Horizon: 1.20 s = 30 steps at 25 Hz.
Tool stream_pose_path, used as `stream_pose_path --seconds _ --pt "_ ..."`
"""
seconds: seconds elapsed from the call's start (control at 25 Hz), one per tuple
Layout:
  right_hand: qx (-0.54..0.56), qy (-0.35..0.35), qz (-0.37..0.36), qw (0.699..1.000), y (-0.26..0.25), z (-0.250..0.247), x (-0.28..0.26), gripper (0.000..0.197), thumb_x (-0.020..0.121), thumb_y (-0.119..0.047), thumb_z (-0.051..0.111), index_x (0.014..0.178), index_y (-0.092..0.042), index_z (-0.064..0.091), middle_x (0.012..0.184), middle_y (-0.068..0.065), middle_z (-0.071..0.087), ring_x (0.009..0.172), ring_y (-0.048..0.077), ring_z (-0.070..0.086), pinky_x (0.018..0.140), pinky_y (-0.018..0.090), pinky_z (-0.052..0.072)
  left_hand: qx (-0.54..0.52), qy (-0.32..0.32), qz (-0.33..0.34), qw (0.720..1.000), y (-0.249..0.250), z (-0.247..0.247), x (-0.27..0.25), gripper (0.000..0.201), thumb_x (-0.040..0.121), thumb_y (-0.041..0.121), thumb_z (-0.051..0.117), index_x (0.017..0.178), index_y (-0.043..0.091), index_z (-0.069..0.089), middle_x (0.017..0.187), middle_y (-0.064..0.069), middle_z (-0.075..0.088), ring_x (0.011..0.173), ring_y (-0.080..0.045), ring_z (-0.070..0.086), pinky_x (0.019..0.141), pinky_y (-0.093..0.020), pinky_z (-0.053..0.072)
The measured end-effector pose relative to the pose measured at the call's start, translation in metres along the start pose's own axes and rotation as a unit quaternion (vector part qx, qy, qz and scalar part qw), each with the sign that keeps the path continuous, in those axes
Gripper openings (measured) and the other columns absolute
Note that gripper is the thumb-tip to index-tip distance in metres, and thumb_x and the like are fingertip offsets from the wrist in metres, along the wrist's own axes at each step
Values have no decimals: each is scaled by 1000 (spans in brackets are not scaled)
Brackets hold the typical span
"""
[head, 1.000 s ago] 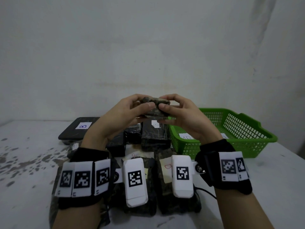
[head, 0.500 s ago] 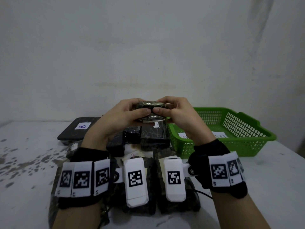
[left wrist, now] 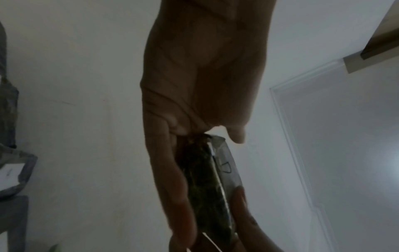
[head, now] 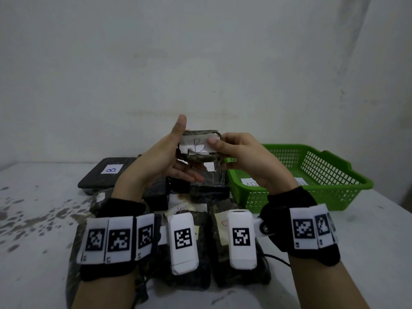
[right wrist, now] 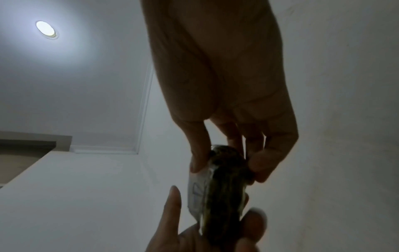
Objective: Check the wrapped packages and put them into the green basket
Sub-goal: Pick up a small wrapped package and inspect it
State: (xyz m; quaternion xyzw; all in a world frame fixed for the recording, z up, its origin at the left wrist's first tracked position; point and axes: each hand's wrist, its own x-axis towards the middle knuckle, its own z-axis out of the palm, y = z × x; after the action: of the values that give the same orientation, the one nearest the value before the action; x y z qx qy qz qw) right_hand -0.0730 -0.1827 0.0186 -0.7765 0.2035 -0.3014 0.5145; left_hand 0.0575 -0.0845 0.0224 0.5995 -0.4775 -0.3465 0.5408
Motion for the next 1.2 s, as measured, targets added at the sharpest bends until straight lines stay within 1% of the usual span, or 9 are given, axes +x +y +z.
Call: stream_pose_path --seconds 0.12,0.2,0.28,0.44,0.6,0.72,0.84,1.0,1.2 --pt "-6 26 25 999 2 0 2 19 90 -30 56 86 -12 61 91 9 56 83 16 53 67 26 47 29 0 9 1000 -2 3 1 33 95 38 40 118 18 53 90 -11 69 61 -23 70 52 -23 55" --pt "-9 33 36 999 2 -2 3 16 91 -27 56 86 -12 60 91 9 56 82 16 53 66 23 48 63 17 34 997 -5 0 3 25 92 26 50 115 18 53 94 -4 67 61 -15 70 60 -25 56" --pt "-17 34 39 998 1 -4 2 15 91 -24 56 91 -9 60 88 7 57 75 13 55 60 18 47 88 28 59 994 -7 -3 5 25 88 23 56 113 16 57 92 0 67 60 -7 66 62 -19 52" --pt "-40 41 35 998 -2 -7 -1 15 90 -23 58 90 -8 60 73 2 56 58 7 53 47 10 41 111 44 70 990 -9 -3 9 26 88 19 56 112 11 59 70 7 61 44 2 51 47 -10 41" --pt "-34 47 26 998 -2 -4 0 21 89 -29 58 81 -9 59 64 0 53 53 6 52 51 13 43 120 56 70 989 -10 -5 11 23 91 19 53 112 11 57 44 16 52 36 1 42 41 -7 33" --pt "-20 43 7 999 0 1 1 19 90 -31 57 92 -12 58 71 2 57 60 11 54 68 29 54 89 96 77 988 -8 -6 10 25 91 22 54 115 22 49 51 7 55 34 -1 43 40 -10 36" --pt "-21 3 -4 1000 0 -3 -1 27 87 -36 58 107 -19 57 90 5 64 75 13 61 84 42 54 59 100 88 989 -7 -4 9 12 94 28 48 97 19 57 59 -3 55 36 -3 43 41 -13 39" --pt "-4 -58 -44 997 -3 -11 -8 50 62 -35 68 109 -18 60 109 11 64 91 19 63 87 36 52 7 75 59 995 -8 -1 11 27 93 35 46 94 13 62 60 1 57 39 -4 48 43 -15 43" --pt "52 -17 -52 997 0 -11 -2 55 67 -20 70 118 -9 53 108 11 63 91 18 62 78 24 53 6 65 69 996 -4 5 9 50 74 54 47 104 16 58 65 -1 65 47 -5 61 54 -17 54"
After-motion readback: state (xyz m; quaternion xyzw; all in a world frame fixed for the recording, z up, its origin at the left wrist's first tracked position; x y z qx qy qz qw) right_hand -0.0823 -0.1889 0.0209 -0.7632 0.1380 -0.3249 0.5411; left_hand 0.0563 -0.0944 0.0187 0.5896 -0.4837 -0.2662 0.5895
